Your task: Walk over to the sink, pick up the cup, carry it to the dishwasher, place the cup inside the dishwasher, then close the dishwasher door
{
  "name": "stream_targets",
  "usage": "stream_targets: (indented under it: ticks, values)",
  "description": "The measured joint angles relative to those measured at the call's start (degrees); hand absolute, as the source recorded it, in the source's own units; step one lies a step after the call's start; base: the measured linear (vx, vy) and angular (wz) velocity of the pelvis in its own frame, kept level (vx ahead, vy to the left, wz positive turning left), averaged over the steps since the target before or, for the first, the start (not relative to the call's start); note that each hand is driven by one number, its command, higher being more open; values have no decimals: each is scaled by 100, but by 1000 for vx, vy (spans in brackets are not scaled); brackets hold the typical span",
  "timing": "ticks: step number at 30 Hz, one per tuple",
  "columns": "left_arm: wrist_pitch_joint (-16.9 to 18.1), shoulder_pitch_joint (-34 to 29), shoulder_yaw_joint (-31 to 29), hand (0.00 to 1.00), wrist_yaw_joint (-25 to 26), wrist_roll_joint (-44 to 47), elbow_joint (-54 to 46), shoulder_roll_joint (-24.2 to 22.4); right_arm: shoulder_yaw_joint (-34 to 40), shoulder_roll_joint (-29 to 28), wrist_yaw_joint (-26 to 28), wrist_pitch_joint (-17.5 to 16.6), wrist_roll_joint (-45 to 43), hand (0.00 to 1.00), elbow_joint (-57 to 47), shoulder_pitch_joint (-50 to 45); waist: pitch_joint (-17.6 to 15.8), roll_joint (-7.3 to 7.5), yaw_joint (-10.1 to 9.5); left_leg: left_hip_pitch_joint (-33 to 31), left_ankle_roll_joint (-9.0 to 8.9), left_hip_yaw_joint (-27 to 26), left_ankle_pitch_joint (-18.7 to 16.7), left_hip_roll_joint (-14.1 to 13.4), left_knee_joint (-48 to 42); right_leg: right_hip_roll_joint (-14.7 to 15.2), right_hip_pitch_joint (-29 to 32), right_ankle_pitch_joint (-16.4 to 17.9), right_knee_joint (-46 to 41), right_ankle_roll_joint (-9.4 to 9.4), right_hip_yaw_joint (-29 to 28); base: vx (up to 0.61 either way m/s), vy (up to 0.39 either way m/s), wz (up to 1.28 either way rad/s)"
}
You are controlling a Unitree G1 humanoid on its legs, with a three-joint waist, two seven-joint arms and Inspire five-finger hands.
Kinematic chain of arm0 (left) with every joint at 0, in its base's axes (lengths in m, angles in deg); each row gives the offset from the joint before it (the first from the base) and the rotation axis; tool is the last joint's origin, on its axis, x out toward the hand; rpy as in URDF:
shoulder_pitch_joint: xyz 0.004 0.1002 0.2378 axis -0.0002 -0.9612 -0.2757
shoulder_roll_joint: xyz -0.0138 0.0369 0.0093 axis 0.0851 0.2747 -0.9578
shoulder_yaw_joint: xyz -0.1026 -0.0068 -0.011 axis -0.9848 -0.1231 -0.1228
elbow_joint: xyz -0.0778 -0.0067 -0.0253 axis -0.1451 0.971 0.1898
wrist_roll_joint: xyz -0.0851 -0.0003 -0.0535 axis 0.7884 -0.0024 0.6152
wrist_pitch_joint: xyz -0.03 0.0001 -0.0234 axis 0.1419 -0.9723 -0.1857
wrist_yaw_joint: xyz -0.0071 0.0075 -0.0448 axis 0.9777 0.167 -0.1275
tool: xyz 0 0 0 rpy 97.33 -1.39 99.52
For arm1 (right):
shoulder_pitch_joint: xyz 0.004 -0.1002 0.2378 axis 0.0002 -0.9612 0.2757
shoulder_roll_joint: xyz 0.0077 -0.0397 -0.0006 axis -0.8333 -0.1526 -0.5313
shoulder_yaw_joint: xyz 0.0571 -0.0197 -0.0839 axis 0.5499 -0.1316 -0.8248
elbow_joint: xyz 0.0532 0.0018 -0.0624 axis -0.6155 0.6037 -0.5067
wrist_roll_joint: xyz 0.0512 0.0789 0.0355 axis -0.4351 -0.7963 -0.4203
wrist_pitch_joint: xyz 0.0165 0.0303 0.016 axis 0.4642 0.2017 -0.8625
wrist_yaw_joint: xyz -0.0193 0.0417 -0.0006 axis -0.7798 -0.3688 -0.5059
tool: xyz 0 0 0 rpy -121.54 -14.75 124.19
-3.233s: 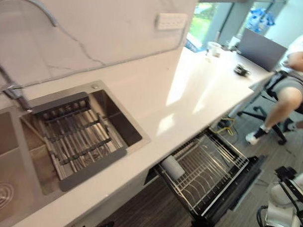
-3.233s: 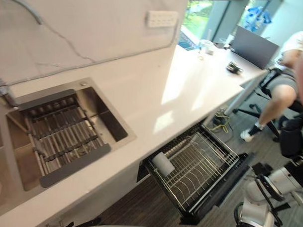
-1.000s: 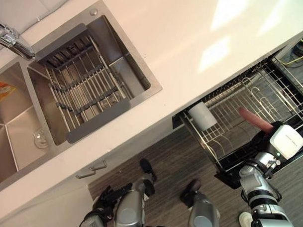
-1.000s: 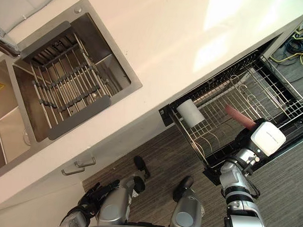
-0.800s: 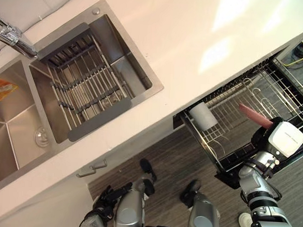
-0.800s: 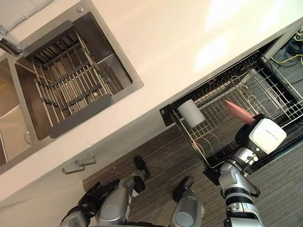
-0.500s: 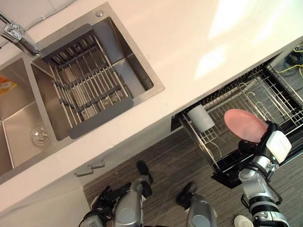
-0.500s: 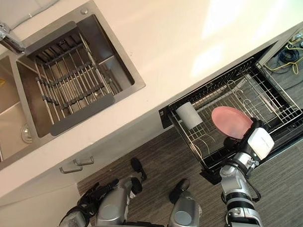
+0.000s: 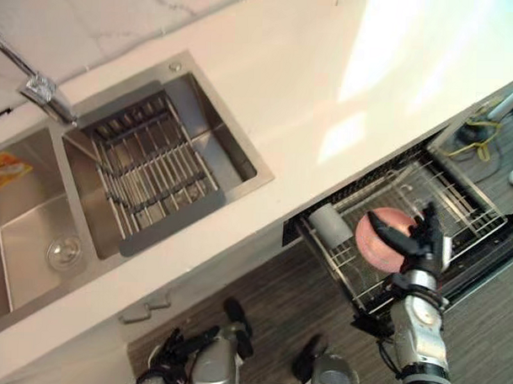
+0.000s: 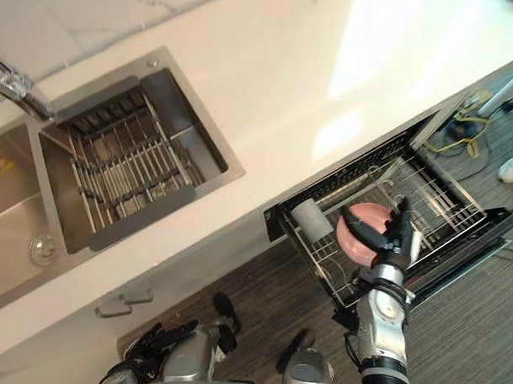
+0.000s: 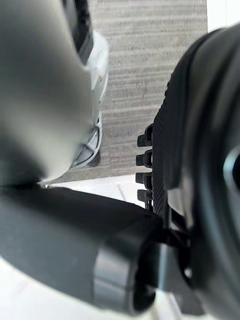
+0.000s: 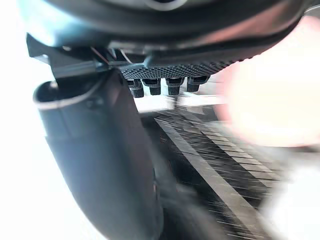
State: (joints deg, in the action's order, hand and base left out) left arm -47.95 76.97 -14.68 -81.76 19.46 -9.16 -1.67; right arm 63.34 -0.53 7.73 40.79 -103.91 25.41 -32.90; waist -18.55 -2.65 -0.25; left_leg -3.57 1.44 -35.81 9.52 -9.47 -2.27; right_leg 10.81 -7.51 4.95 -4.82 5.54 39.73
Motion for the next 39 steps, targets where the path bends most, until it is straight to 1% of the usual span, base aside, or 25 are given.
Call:
stream_targets:
  ticks: [1, 2, 4, 5, 7, 9, 10, 12, 13, 14, 15, 17, 18, 19, 20, 22, 23, 24, 25, 29, 32, 34, 37, 39]
  values:
    - [-28, -4, -42, 100, 15, 5, 25, -12, 320, -26, 50, -215, -469, 100, -75, -25, 103, 17, 28, 38, -22, -57, -15, -25, 3, -44, -49, -6, 54, -5, -10, 5, -26, -9]
    - [-41, -10, -41, 100, 27, 6, 30, -17, 519, -36, 64, -292, -638, 100, -75, -24, 156, 16, 43, 56, -42, -79, -29, -41, 8, -69, -70, -10, 81, -11, -12, 5, -26, -6]
    - [-53, -22, -70, 100, 96, 55, 75, -44, 1333, -61, 115, -479, -1460, 100, -16, -57, 265, 34, 120, 204, -68, -121, -47, -63, 89, -141, -215, -12, 170, -14, -14, 7, -11, -4]
    - [-54, -23, -93, 100, 111, 89, 91, -59, 1520, -74, 107, -484, -1619, 100, 3, -92, 281, 37, 136, 244, -69, -137, -47, -65, 110, -154, -252, -13, 187, -15, -16, 3, -3, -5]
    - [-57, -69, -259, 100, 161, 233, 122, -180, 2085, -105, 178, -507, -2122, 100, 367, -352, 425, 46, 192, 371, -71, -332, -48, -67, 203, -197, -347, -13, 245, -15, -21, 6, 10, -5]
    - [-50, -87, -320, 100, 221, 286, 126, -278, 2273, -198, 282, -442, -2498, 100, 676, -585, 524, 48, 207, 410, -72, -419, -48, -76, 224, -217, -383, -13, 275, -15, -26, 4, 7, -2]
    - [-45, -95, -336, 100, 256, 347, 124, -367, 2317, -386, 380, -352, -2698, 100, 979, -806, 575, 48, 264, 443, -82, -431, -54, -87, 225, -238, -442, -11, 296, -16, -8, 0, 0, 0]
    - [-8, -97, -364, 100, 324, 341, 125, -404, 2280, -640, 478, -251, -2787, 100, 1296, -990, 600, 61, 271, 488, -132, -467, -81, -124, 224, -274, -479, -6, 308, -24, -5, -18, 8, -1]
    - [11, -100, -374, 100, 372, 342, 141, -440, 2203, -845, 597, -171, -2947, 100, 1559, -1089, 652, -6, 269, 501, -166, -491, -91, -150, 223, -294, -490, 4, 301, -38, 18, -39, 25, 3]
    - [41, -101, -392, 100, 377, 343, 175, -470, 2070, -1031, 733, -82, -3171, 100, 1782, -1153, 651, 11, 264, 495, -172, -489, -89, -156, 224, -298, -491, 6, 289, -39, 40, -38, 31, 6]
    - [57, -101, -411, 100, 376, 344, 192, -489, 1974, -1104, 832, -23, -3286, 100, 1888, -1176, 662, -7, 263, 495, -173, -487, -89, -156, 223, -295, -493, 6, 280, -40, 49, -38, 46, 8]
    - [100, -101, -541, 100, 364, 343, 231, -590, 1414, -1329, 1246, 251, -3606, 100, 2139, -1219, 697, -57, 248, 475, -173, -450, -92, -138, 223, -271, -494, 9, 231, -38, 100, -30, 64, 12]
    - [116, -101, -559, 100, 357, 343, 231, -601, 1234, -1359, 1346, 312, -3606, 100, 2176, -1219, 699, -60, 236, 461, -171, -427, -93, -133, 223, -268, -494, 9, 219, -37, 122, -25, 67, 19]
    - [148, -94, -580, 100, 335, 344, 227, -623, 869, -1371, 1530, 391, -3597, 100, 2218, -1204, 702, -59, 179, 435, -130, -396, -120, -121, 226, -260, -494, 10, 203, -36, 169, -23, 66, 21]
    - [187, -74, -590, 100, 322, 343, 224, -636, 645, -1356, 1627, 353, -3560, 100, 2238, -1164, 716, -55, 91, 409, -101, -372, -140, -105, 230, -246, -493, 9, 188, -33, 216, -20, 66, 22]
    - [228, -78, -594, 100, 305, 341, 226, -669, 701, -1299, 1705, 335, -3546, 100, 2325, -1231, 739, -47, -17, 366, -81, -315, -147, -39, 264, -212, -496, 13, 171, -7, 313, 3, 90, 27]
    - [244, -81, -598, 100, 289, 337, 237, -655, 661, -1242, 1823, 332, -3537, 100, 2394, -1233, 759, -78, -27, 353, -47, -267, -123, 11, 309, -203, -500, 8, 166, 9, 339, 14, 76, 26]
    - [249, -83, -601, 100, 288, 334, 255, -644, 645, -1217, 1844, 310, -3537, 100, 2405, -1230, 760, -75, -24, 353, -19, -244, -100, 40, 326, -207, -502, 5, 163, 18, 357, 21, 46, 22]
    - [252, -91, -610, 100, 282, 334, 265, -623, 617, -1172, 1893, 290, -3537, 100, 2458, -1230, 758, -68, -25, 345, -60, -176, -34, 87, 355, -177, -519, 2, 153, 35, 444, 20, 30, 25]
    - [322, -110, -717, 100, 217, 332, 272, -621, 605, -1118, 1982, 172, -3543, 100, 2639, -1217, 763, -54, -40, 310, -2, 128, 63, 219, 450, -92, -598, 66, 41, 105, 714, 14, 63, 43]
    - [340, -158, -716, 100, 179, 325, 260, -610, 460, -959, 2030, 220, -3599, 100, 2799, -1128, 767, -59, -58, 297, 30, 314, 110, 260, 451, -96, -686, 97, -5, 123, 895, -39, 43, 31]
    - [381, -197, -722, 100, 122, 316, 259, -577, 437, -874, 2103, 321, -3609, 100, 2929, -976, 770, -64, -88, 247, 48, 437, 174, 258, 449, -112, -699, 138, -16, 141, 1002, -86, 56, 28]
    - [434, -302, -776, 100, 97, 102, 256, -527, 215, -692, 2123, 390, -3636, 100, 3088, -810, 773, -69, -267, 174, 46, 597, 268, 243, 441, -167, -700, 193, -10, 156, 1154, -93, 45, 26]
    - [422, -505, -790, 100, 95, 63, 276, -518, 184, -608, 2123, 471, -3636, 100, 3214, -586, 779, -79, -323, 100, 54, 650, 332, 242, 430, -196, -698, 196, 7, 153, 1236, -77, 41, 25]
